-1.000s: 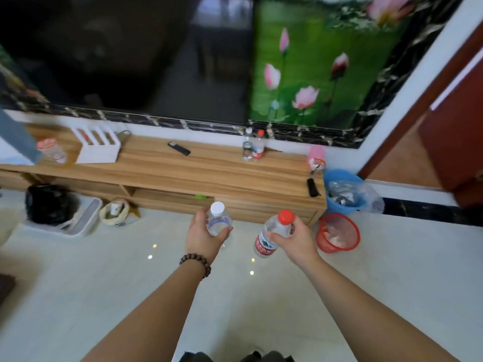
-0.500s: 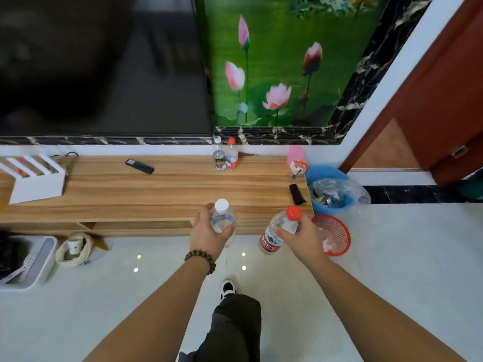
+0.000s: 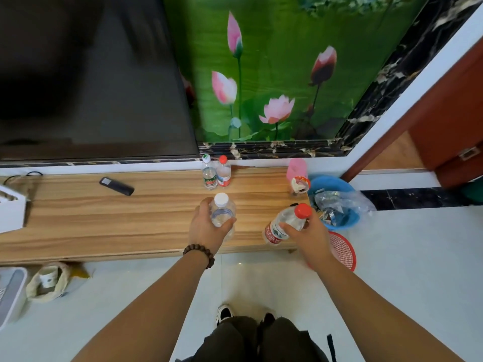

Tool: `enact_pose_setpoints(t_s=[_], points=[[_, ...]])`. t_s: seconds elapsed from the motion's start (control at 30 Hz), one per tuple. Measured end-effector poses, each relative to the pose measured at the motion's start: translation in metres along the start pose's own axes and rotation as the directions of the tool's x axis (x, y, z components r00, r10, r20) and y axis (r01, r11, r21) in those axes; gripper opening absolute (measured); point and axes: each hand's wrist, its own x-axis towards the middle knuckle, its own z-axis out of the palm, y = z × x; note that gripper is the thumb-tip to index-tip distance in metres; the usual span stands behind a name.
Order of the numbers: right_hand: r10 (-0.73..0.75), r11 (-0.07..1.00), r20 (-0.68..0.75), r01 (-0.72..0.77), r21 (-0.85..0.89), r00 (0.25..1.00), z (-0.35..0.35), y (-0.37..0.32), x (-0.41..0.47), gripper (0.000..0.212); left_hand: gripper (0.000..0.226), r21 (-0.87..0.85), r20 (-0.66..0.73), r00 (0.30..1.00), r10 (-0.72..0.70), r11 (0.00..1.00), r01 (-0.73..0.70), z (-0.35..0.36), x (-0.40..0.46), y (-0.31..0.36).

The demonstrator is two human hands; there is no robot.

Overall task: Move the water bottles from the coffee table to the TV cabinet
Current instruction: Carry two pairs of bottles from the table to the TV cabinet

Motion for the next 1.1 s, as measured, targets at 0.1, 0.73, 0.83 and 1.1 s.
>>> enact_pose_setpoints(t_s=[0.1,0.73,0.83,1.1], points=[[-0.005,0.999,-0.001,0.005,-0.036,1.000,0.006,0.022,0.036,0.044,0.069,-0.001,-0.005,1.000,0.015,1.000,-0.015,0.029,0.025,-0.011],[-0.313,0.948,0.018,0.314,-0.062,0.950,0.144,0.175,0.295,0.044,0.071,0.068,-0.113,0.952,0.286,0.958,-0.280,0.224,0.250,-0.141],[-0.335,0.940,0.046,0.337,-0.062,0.941,0.155,0.181,0.317,0.049,0.075,0.093,-0.135,0.943,0.304,0.951,-0.294,0.236,0.265,-0.141],[-0.414,0.907,0.038,0.416,-0.068,0.909,0.177,0.186,0.344,0.047,0.078,0.119,-0.191,0.910,0.368,0.929,-0.351,0.249,0.295,-0.136]])
